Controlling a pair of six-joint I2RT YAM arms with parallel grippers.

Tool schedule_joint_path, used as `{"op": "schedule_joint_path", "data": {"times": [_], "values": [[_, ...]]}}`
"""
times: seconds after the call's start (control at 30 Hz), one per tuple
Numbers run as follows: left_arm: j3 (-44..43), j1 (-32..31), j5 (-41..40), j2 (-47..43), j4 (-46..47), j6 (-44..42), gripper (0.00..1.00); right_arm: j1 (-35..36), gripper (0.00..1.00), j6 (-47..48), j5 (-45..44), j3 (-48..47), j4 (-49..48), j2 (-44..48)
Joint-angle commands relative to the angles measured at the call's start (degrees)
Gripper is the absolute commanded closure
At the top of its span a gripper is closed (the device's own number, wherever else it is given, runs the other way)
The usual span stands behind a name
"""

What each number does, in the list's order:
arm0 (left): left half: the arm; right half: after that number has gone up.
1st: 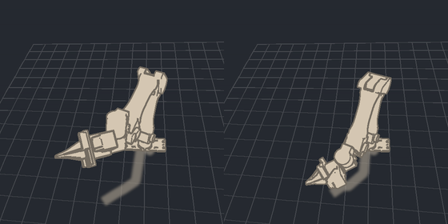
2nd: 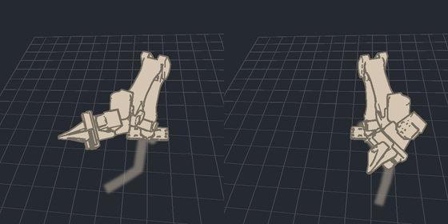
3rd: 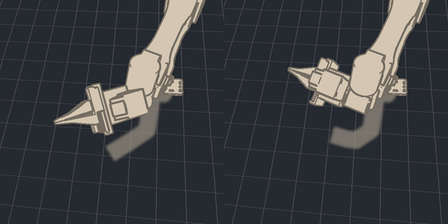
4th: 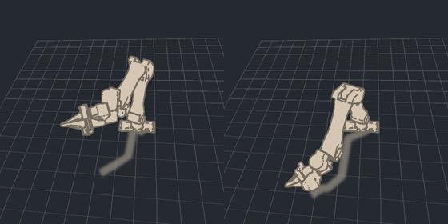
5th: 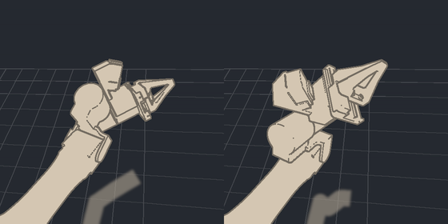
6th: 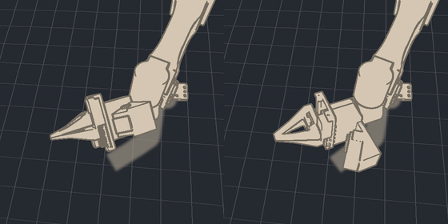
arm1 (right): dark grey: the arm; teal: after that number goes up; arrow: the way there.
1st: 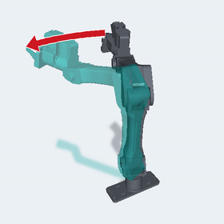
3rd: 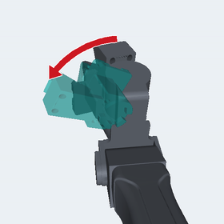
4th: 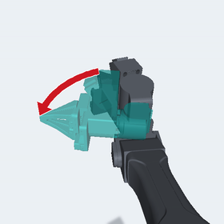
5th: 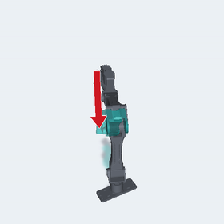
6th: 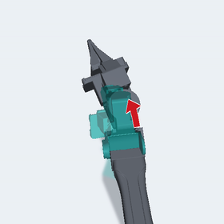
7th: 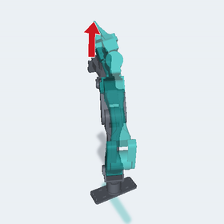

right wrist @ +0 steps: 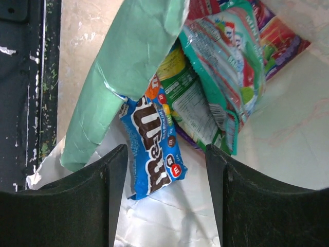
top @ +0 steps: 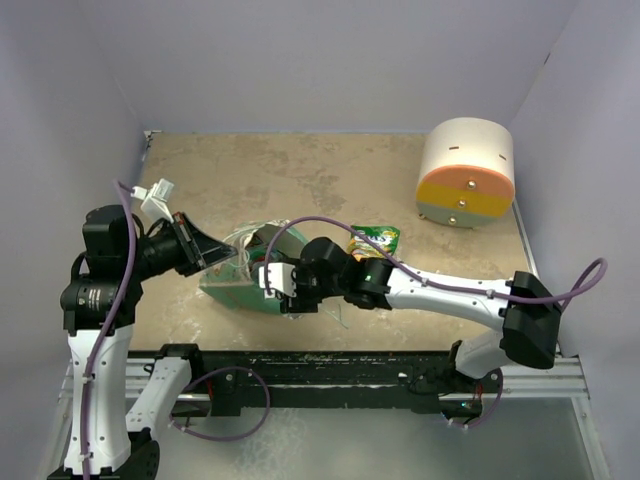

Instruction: Take the snacks out of the paper bag

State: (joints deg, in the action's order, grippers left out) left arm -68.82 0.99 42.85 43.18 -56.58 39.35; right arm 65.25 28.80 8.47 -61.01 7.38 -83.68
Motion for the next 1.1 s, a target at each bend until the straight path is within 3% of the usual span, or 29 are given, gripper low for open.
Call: {"op": "schedule_joint_path", "data": {"times": [0.0, 0.2, 0.53, 0.83, 0.93, 1.07], "values": [[-2.48, -0.12, -0.71, 0.22, 1.64, -1.42, 1.0, 0.97, 0.36, -3.98, -1.75, -0.98, -2.03, -0.08], [-4.8, -0.12, -3.34, 1.07, -0.21, -4.27, 1.0, 1.73, 0.43, -6.79, -4.06, 1.48, -5.21, -1.71], [-3.27, -0.12, -4.04, 1.65, -2.85, -5.39, 1.0, 1.74, 0.47, -8.55, -11.76, 0.46, -4.08, -5.86], [-3.53, -0.12, -3.54, 3.44, -5.65, -8.72, 1.0, 1.77, 0.74, -11.49, -10.31, -1.04, -2.98, -2.17], [-3.47, -0.12, -4.24, 2.41, -5.31, -7.58, 1.0, 1.77, 0.84, -14.67, -9.6, -1.25, -2.84, -0.65], [-2.04, -0.12, -4.98, 0.56, -2.5, -4.09, 1.0, 1.73, 0.9, -18.2, -13.52, -0.05, -4.95, 0.38]]}}
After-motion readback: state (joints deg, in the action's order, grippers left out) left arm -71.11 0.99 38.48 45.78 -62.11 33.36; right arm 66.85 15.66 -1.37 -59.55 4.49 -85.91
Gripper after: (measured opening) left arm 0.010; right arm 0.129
